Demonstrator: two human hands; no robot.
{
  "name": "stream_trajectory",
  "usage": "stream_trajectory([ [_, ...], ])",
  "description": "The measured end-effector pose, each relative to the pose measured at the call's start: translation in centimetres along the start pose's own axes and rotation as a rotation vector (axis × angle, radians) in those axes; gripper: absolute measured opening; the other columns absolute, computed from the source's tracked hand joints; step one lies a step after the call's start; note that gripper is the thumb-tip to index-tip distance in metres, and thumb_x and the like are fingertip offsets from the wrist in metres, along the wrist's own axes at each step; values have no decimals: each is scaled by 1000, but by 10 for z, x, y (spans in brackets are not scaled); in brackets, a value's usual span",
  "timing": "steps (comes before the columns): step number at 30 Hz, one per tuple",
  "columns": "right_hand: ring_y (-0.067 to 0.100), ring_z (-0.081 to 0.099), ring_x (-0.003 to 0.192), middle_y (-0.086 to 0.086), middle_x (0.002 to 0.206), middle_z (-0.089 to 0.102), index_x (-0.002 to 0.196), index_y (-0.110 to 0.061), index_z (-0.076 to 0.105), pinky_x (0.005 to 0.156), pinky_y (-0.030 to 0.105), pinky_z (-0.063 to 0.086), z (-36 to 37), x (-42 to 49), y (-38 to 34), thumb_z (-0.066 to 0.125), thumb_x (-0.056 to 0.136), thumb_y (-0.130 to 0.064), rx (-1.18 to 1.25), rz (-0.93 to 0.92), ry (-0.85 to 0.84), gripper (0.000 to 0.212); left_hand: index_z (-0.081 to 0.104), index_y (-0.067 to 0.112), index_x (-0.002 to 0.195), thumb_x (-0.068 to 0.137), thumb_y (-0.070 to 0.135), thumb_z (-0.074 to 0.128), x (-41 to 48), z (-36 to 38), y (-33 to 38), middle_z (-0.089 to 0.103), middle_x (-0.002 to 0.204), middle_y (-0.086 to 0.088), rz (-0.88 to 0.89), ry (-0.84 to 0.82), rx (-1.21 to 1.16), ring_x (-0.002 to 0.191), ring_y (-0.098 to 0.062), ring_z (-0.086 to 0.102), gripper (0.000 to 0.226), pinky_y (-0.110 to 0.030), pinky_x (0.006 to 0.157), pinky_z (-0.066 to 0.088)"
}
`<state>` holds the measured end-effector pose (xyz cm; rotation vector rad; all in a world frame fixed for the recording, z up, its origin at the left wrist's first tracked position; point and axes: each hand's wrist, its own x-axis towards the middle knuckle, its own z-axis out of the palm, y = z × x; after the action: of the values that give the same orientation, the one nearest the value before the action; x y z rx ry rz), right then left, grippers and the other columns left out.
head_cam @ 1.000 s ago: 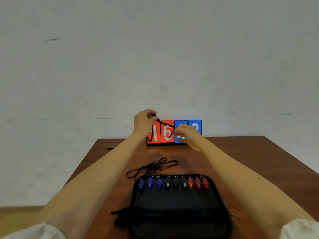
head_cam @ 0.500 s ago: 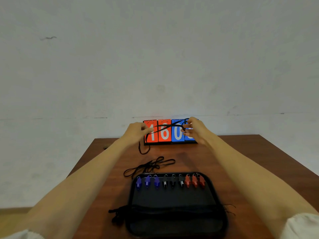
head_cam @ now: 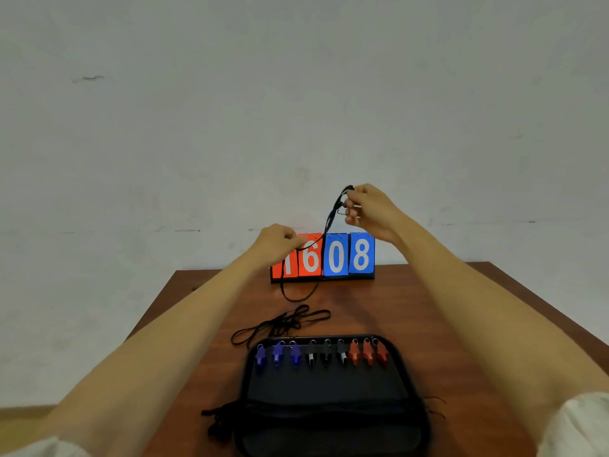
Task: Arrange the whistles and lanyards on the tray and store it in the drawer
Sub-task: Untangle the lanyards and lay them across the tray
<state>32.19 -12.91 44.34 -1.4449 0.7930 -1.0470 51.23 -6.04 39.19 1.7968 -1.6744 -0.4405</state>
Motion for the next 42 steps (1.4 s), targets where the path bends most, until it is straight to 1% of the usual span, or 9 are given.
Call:
stream_trajectory([
  [3, 11, 37, 52, 2, 70, 49, 87, -13, 43, 50, 23, 40, 2, 3, -17, 43, 98, -10, -31, -13, -41, 11, 62, 15, 114, 90, 36, 58, 10, 2, 17, 56, 118, -17, 22, 54, 72, 106, -30, 56, 32, -37, 87, 49],
  [7, 11, 35, 55, 0, 69, 47, 87, -14, 47, 54, 25, 35, 3, 2, -34, 45, 94, -8, -231, -58, -134, 9, 33, 23, 143, 89, 30, 61, 15, 0, 50, 43, 141, -5, 189, 102, -144, 129, -21, 40, 61, -43, 109, 34],
  [10, 11, 38, 57, -2, 64, 45, 85, -13, 49, 57, 25, 36, 2, 0, -41, 47, 94, -10, -373, -87, -119, 10, 57, 14, 122, 93, 29, 55, 14, 0, 62, 68, 104, -1, 252, 9, -269, 106, -15, 59, 32, -30, 95, 41],
  [15, 16, 57, 79, 5, 92, 62, 101, -11, 56, 70, 27, 49, -9, -3, -29, 47, 97, -36, -530, -34, -80, 27, 68, 7, 97, 95, 28, 52, 13, 5, 65, 62, 67, 2, 230, 191, -246, 59, -12, 58, 27, -18, 61, 47],
  [18, 18, 63, 84, 8, 99, 66, 108, -9, 58, 76, 29, 53, -11, -8, -21, 48, 94, -46, -541, 19, -133, 41, 69, 5, 98, 95, 25, 51, 15, 7, 65, 62, 71, -3, 226, 243, -154, 60, -16, 57, 27, -28, 63, 52],
  [24, 17, 64, 83, 4, 89, 68, 103, -9, 61, 82, 30, 54, -10, -11, -11, 64, 89, -20, -550, -78, -173, 18, 69, 4, 98, 95, 27, 51, 13, 6, 63, 62, 75, -4, 190, 288, -100, 58, -9, 53, 29, -34, 73, 53],
  [33, 14, 59, 76, 4, 86, 67, 96, -9, 69, 72, 23, 50, -34, -9, 15, 63, 89, -18, -603, -177, 219, 13, 65, 5, 105, 98, 26, 47, -1, -11, 10, 60, 78, -1, 65, 62, -68, 72, -15, 55, 29, -20, 56, 40],
  [37, 15, 58, 74, 6, 86, 67, 96, -6, 71, 71, 25, 50, -56, -16, 36, 63, 89, -17, -616, -119, 324, 15, 67, 4, 99, 98, 25, 46, -13, -17, -30, 57, 77, 3, 28, 11, -60, 61, -7, 44, 30, -22, 59, 37],
  [42, 17, 59, 78, 7, 84, 67, 95, -2, 71, 81, 33, 52, -71, -28, 70, 58, 91, -14, -734, -4, 292, 18, 67, 6, 92, 98, 18, 46, -32, -10, -70, 62, 85, 1, -42, -17, -51, 75, -11, 49, 25, -28, 77, 38],
])
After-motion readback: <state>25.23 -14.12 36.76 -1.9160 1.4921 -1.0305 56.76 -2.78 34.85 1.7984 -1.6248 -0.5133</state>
